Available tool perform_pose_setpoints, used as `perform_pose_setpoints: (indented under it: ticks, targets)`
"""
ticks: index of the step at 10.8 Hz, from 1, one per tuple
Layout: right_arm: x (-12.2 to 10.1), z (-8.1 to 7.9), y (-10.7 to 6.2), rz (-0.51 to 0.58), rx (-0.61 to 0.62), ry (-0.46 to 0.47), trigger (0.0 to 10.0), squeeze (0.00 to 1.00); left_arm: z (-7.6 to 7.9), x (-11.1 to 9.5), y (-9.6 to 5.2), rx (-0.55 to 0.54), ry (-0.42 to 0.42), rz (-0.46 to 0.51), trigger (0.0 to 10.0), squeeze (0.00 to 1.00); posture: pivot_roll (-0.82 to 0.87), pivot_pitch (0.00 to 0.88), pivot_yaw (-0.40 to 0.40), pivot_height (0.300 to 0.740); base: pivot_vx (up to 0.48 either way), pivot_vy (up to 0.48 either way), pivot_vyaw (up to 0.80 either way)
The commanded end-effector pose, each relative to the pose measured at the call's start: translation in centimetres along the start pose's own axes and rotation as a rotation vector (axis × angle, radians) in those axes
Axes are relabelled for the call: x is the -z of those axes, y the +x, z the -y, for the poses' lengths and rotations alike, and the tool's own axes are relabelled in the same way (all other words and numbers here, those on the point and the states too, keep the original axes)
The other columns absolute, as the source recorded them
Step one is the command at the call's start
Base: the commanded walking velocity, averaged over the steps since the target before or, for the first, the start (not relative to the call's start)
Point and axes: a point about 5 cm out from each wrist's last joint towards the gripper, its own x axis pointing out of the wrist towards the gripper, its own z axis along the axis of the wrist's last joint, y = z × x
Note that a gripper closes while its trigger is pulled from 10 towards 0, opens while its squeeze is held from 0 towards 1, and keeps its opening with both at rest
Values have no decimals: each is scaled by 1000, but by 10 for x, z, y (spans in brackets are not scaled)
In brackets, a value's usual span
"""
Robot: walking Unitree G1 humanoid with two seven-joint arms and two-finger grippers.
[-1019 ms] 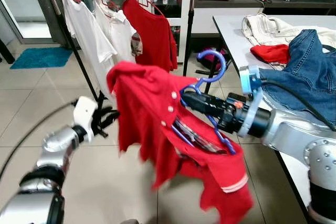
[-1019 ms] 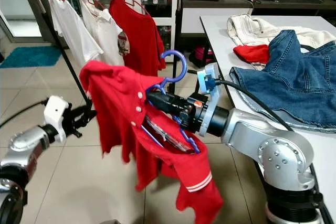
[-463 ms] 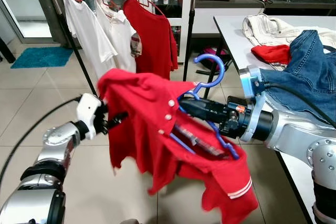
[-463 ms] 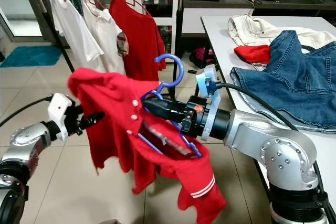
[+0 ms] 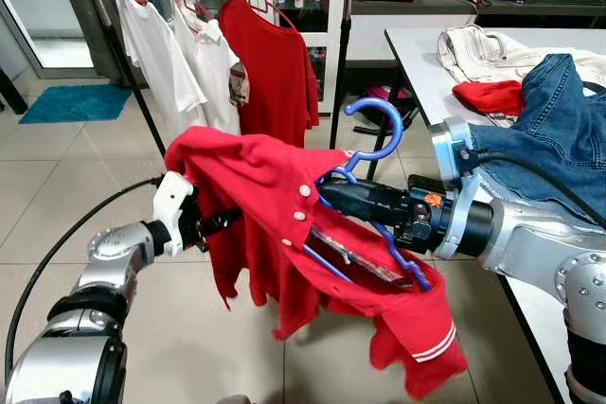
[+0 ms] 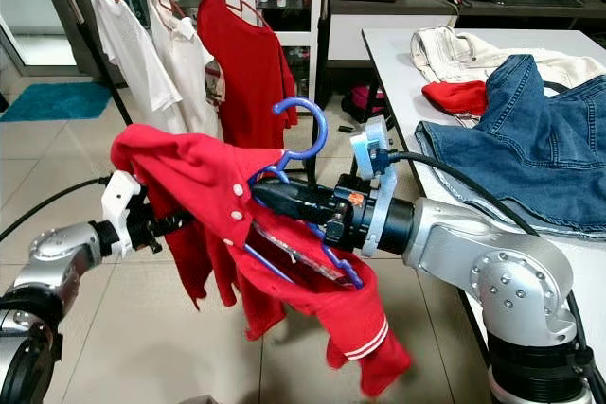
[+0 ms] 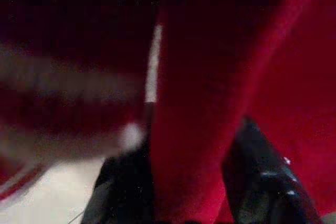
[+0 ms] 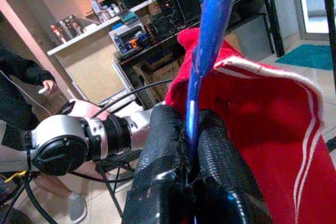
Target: Hang hanger
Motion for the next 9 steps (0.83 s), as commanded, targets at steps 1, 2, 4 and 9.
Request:
perform_pose_setpoints:
  ticks: [1,2,4,9]
  targets:
    - [-4,-7,1,16,-46,-30,10000,0,-3,-4,0,-18,21,-4,0,0,-68,0,46,740,0,0,0]
    - [-4,-7,1,16,-45,-29,10000,0,-4,-2,-2,-29,19,-21,0,0,-66,0,46,740,0,0,0]
    - [-4,-6,2,19,-37,-26,10000,0,-4,2,-3,-27,3,-41,0,0,-66,0,47,740,0,0,0]
    - [-3,0,2,41,20,-27,10000,0,-11,39,-15,-395,-195,-140,0,0,-65,0,57,740,0,0,0]
